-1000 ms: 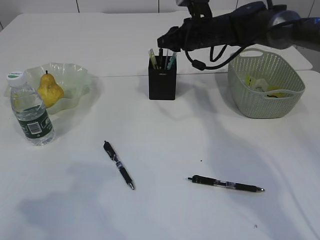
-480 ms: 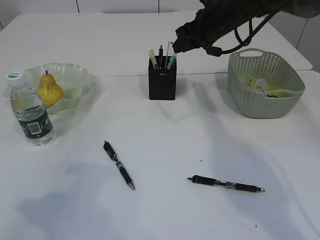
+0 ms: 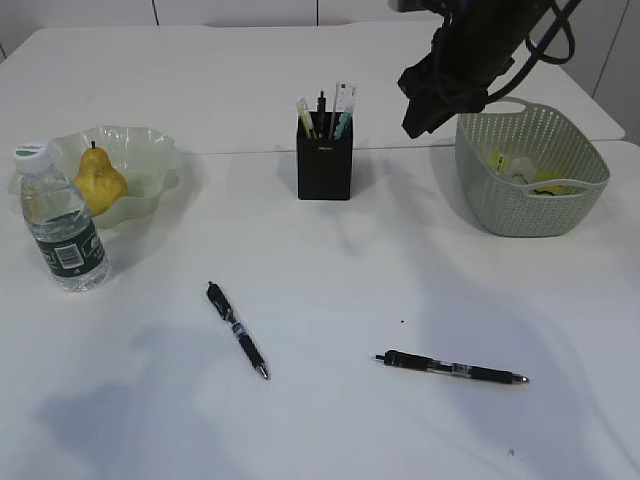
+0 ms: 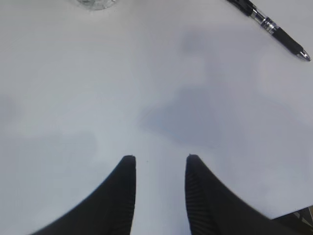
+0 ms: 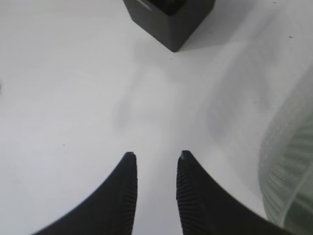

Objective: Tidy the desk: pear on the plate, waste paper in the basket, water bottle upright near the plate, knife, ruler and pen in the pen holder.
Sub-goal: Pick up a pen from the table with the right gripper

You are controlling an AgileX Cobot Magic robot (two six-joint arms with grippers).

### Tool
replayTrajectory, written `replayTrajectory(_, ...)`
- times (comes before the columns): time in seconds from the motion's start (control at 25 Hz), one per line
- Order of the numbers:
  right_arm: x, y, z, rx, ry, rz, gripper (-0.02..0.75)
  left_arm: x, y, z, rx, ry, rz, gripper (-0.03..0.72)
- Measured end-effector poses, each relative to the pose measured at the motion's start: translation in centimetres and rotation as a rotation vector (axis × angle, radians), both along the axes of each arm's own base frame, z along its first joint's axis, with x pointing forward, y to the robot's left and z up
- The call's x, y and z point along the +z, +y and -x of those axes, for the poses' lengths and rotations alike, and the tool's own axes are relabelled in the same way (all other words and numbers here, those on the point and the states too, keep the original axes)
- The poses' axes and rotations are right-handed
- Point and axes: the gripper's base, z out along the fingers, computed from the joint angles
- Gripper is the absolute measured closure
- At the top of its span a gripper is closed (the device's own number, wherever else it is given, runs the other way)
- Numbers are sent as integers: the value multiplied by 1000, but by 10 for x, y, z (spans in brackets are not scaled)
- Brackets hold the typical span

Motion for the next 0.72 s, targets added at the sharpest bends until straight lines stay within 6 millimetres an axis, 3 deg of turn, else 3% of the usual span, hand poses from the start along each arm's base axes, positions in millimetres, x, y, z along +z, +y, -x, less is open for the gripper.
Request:
replayTrajectory(0.48,50,-20,20,-271,-57,82,498,1,1,-2,-9,-30,-24,449)
replayTrajectory(0.72,28,-27,37,-308,39,155,498,1,2,-2,-11,-32,-30,449)
